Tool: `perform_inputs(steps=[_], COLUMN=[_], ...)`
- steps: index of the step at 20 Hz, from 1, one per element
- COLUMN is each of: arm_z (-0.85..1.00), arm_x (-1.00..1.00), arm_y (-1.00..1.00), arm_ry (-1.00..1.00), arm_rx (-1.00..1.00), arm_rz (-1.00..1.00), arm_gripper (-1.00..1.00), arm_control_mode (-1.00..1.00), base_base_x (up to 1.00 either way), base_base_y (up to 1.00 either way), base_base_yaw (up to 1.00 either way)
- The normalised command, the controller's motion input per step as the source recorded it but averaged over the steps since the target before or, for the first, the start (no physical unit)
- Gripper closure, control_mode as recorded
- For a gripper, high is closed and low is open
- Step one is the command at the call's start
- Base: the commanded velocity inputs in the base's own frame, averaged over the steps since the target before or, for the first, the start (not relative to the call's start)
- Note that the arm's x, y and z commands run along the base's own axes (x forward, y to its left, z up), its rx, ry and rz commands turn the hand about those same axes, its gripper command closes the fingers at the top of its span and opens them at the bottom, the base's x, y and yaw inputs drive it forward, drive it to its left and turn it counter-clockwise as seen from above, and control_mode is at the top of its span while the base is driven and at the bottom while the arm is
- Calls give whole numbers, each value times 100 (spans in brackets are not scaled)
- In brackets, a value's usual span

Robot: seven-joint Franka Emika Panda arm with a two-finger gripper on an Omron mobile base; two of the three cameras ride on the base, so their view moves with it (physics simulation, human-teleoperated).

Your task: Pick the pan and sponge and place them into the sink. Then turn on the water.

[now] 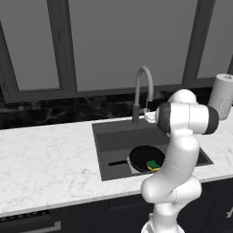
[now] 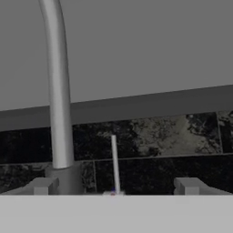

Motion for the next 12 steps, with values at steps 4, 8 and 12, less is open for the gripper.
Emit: perform_inputs(steps=[4,8,12], arm_z=[0,-1,-3], arm_x=[27,18,13], arm_y=[0,0,0], arm_ry=[0,0,0], arm_rx=[0,0,0], arm_rz=[0,0,0], arm_gripper=[-100,-100,-100], arm_control_mode=[-100,-100,-100], base_base_x=[0,0,0], base_base_y=[0,0,0], base_base_yaw=[0,0,0])
